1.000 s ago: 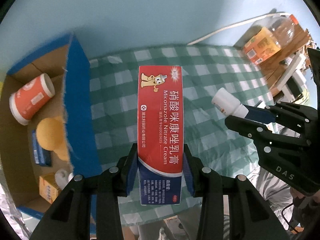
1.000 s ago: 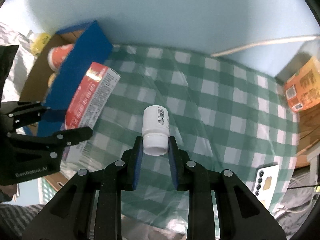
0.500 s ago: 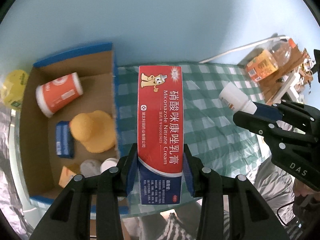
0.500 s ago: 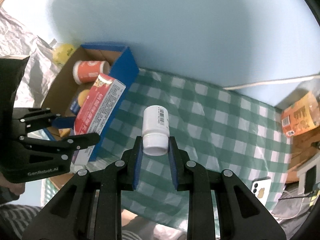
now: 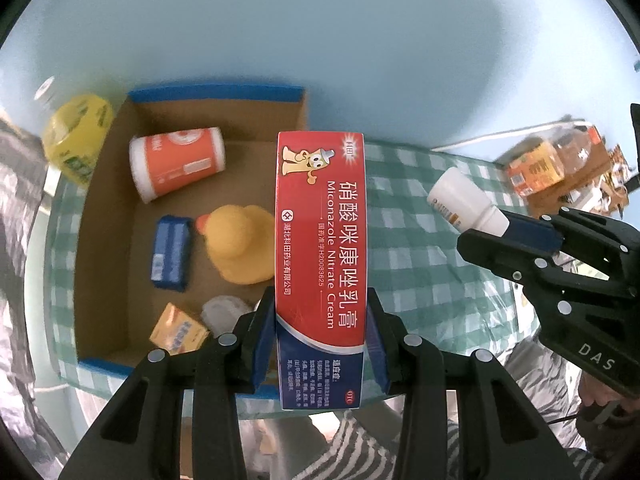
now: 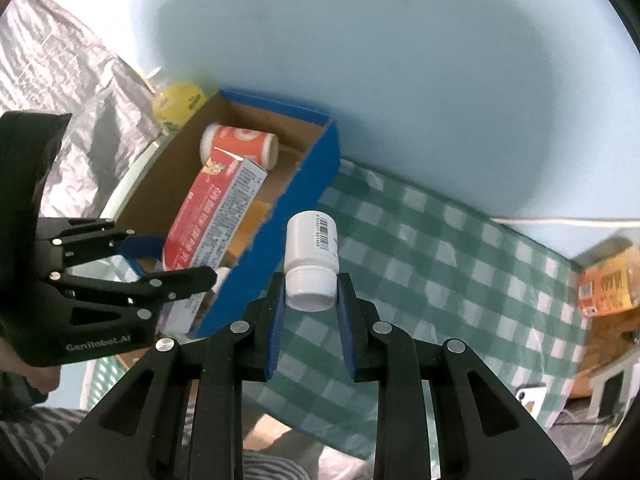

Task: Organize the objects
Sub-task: 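Carry the red ointment box and small bottle over the cardboard box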

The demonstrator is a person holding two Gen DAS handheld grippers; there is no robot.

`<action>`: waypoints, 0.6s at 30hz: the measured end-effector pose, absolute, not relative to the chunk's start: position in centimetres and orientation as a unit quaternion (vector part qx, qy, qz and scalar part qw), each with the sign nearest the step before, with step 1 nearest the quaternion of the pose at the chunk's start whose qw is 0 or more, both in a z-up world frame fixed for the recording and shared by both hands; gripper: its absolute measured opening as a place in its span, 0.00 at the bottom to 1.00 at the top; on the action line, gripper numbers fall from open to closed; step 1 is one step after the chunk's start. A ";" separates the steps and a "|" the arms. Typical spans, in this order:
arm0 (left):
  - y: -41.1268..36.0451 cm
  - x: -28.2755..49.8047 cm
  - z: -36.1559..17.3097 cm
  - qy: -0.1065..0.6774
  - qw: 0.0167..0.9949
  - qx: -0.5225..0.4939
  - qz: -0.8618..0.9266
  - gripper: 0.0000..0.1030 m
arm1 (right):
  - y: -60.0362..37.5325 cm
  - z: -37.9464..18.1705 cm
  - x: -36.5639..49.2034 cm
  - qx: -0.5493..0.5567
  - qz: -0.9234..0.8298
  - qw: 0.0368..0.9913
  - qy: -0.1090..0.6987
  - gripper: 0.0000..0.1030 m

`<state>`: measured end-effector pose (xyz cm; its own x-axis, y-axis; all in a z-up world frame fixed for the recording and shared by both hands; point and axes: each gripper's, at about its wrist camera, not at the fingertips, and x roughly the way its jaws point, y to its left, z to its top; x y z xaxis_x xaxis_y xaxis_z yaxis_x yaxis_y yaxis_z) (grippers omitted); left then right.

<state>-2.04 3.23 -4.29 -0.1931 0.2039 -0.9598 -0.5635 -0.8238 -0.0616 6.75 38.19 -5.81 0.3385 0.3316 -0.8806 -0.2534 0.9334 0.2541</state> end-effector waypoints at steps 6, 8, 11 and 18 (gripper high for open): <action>0.9 -3.3 -4.4 0.145 0.233 -0.589 0.760 0.40 | 41.3 -5.7 8.0 0.026 0.202 0.809 0.551 0.23; 0.1 -3.7 -4.4 0.142 0.228 -0.591 0.760 0.40 | 42.4 -5.9 8.4 0.024 0.211 0.805 0.554 0.23; -0.9 -4.2 -4.4 0.139 0.221 -0.593 0.761 0.40 | 43.8 -6.1 9.0 0.020 0.218 0.801 0.557 0.23; -3.2 -5.9 -4.5 0.132 0.205 -0.600 0.762 0.40 | 47.2 -6.2 10.8 0.010 0.234 0.795 0.560 0.23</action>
